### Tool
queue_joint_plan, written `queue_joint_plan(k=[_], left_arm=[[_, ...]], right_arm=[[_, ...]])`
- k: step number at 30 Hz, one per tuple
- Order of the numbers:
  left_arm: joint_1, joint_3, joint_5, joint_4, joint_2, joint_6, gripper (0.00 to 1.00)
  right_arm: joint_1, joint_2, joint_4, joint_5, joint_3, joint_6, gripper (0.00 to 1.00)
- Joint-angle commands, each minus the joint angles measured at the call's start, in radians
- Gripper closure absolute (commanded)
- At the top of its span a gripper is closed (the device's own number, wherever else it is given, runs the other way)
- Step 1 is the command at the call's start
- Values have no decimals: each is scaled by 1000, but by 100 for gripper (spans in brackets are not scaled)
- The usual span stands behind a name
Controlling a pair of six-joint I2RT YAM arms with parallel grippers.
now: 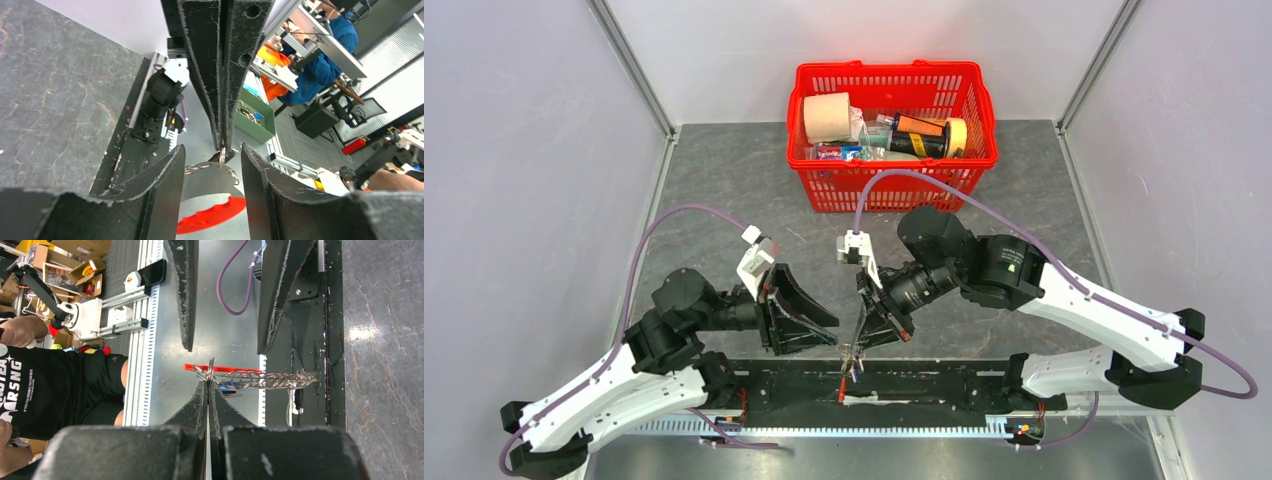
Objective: Put the keys on the keyring
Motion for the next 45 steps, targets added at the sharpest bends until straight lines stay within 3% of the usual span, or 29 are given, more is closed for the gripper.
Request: queue_joint_plan(k=[1, 15, 24, 38, 45], left_arm=[[2, 2, 93, 38, 2, -52, 47], [2, -39, 129, 54, -11, -104, 48], [2, -44, 143, 55, -15, -107, 62], [2, -58, 158, 56, -12, -112, 66], [2, -55, 158, 56, -11, -110, 75]], right_arm=[[3, 12, 2, -36, 24, -34, 100], [4, 70, 18, -55, 81, -36, 100], [4, 89, 19, -39, 92, -37, 100], [4, 92, 22, -32, 110, -36, 100], [3, 91, 22, -36, 101, -35, 100]])
